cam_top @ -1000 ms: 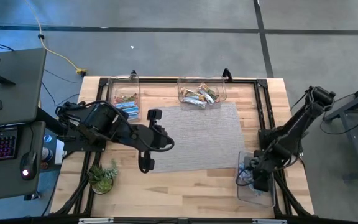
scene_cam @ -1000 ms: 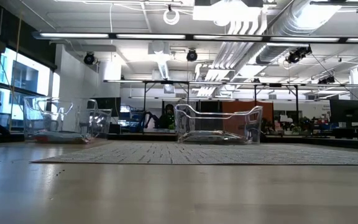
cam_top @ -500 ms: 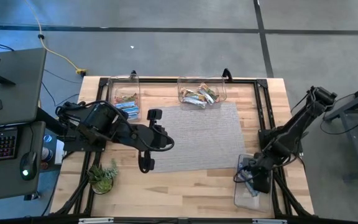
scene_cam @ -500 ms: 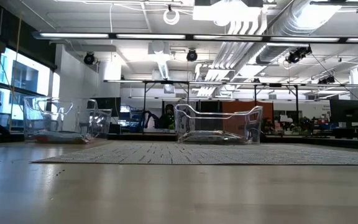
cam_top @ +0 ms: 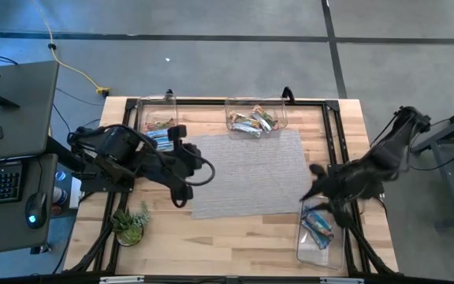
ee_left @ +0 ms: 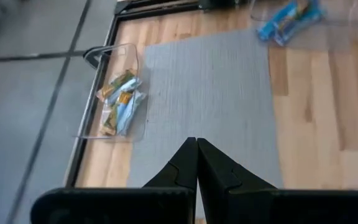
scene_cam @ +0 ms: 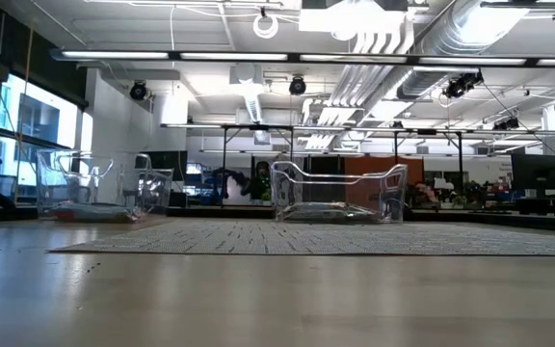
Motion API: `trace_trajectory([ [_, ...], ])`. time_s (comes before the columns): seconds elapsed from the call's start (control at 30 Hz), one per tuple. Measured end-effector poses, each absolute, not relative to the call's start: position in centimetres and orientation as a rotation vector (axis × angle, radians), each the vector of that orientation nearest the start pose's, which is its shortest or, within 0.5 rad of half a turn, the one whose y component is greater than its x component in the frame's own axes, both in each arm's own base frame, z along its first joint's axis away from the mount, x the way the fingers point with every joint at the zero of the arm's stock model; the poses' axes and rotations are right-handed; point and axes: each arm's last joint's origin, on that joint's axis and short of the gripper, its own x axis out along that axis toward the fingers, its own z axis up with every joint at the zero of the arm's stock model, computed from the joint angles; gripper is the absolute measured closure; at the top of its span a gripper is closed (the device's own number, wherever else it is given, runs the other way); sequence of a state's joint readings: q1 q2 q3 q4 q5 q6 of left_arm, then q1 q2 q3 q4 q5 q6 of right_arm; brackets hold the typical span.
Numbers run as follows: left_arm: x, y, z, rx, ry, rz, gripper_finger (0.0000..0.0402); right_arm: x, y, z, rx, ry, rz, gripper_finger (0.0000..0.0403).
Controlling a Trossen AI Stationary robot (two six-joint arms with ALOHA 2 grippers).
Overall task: Pick and place Granola Bars by type
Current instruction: Return to Home Position
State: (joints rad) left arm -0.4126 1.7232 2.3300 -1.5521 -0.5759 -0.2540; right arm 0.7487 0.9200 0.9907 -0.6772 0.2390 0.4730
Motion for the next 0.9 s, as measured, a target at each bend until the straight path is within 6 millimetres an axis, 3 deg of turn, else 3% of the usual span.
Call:
trace_trajectory([
  [0.13,26.7,-10.0,47.9,0.157,0.784,0.254,0.0401,12.7,10.2,36.8,0.038,0.431,0.288,0.0274],
  [0.33,26.9,-9.5,47.5,0.246,0.808,0.306,0.0401,11.6,8.6,38.3,-0.092,0.269,0.196,0.0274],
  [0.43,25.3,-7.9,48.8,0.158,0.736,0.423,0.0401,10.4,7.2,39.5,-0.046,0.17,0.15,0.0274],
  [0.6,20.4,-4.6,51.8,0.077,0.616,0.491,0.0401,6.1,3.6,40.9,0.083,0.022,0.25,0.0274],
  [0.73,17.2,-2.5,51.5,0.023,0.598,0.58,0.0401,4.6,2.2,38.4,0.076,-0.034,0.214,0.0274],
  [0.9,13.4,-0.3,48.2,-0.102,0.611,0.754,0.0401,4.0,1.7,34.3,0.11,-0.091,0.222,0.0274],
])
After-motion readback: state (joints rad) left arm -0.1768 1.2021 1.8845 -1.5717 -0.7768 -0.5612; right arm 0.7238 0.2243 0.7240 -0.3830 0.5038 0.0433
